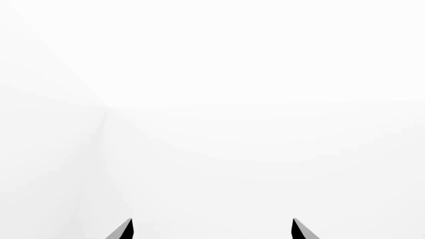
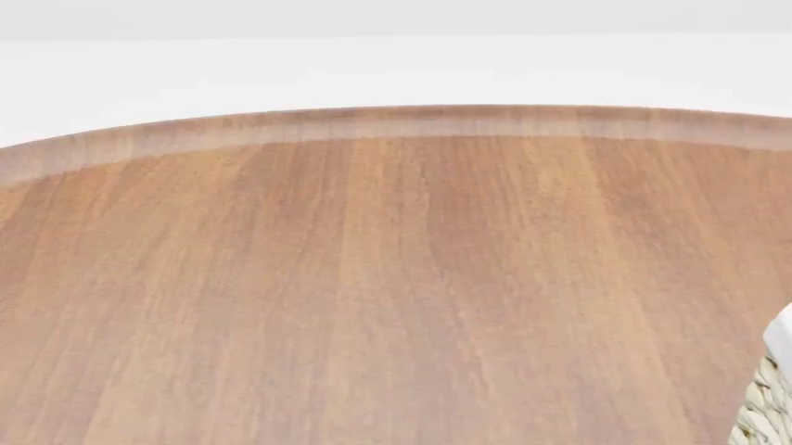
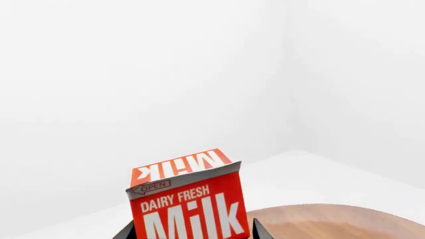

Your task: Pick the milk and place it in the basket.

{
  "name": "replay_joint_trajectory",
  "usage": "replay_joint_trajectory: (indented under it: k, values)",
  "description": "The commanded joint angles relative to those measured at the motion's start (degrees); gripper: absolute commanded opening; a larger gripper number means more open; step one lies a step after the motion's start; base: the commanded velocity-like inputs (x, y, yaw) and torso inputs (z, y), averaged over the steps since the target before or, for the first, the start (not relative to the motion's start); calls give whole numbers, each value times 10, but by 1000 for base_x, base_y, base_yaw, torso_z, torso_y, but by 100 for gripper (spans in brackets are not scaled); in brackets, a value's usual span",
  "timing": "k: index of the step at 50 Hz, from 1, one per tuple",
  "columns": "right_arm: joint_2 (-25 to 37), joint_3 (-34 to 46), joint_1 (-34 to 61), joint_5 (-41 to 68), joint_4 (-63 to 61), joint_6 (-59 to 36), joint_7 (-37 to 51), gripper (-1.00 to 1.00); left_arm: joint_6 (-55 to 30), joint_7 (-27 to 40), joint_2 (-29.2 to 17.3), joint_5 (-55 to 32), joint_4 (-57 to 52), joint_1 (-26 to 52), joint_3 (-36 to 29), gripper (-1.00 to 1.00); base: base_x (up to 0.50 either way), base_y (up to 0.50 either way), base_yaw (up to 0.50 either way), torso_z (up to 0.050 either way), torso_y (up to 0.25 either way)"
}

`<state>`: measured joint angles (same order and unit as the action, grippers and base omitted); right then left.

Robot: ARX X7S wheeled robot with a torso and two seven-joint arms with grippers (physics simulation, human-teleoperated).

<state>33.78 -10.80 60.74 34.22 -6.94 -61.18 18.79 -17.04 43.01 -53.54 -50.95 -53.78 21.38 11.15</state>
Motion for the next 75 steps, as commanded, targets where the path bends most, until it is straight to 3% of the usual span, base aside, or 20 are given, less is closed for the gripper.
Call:
replay_joint_trajectory:
  k: [1,16,28,31,36,40,75]
  values:
    - [39,55,211,-22,124,-15,-90,-100,2,-10,10,11,3,-2,12,100,0,0,0,0,0]
    - [78,201,445,-54,280,-10,-241,-100,3,-7,6,8,3,0,12,100,0,0,0,1,1]
    - [59,353,667,-149,531,80,-402,-100,3,-6,4,9,3,1,7,100,0,0,0,0,2]
    - [33,393,739,-189,643,129,-449,-100,1,-6,4,11,2,3,3,100,0,0,0,3,0]
    - [-13,221,743,-463,645,133,-584,-100,3,-5,4,11,2,-1,6,100,0,0,0,0,2]
    - [-28,164,743,-583,654,165,-667,-100,3,-5,4,12,3,3,0,100,0,0,0,0,0]
    - [13,164,742,-830,712,285,-998,-100,8,-2,-1,9,5,2,0,100,0,0,0,0,1]
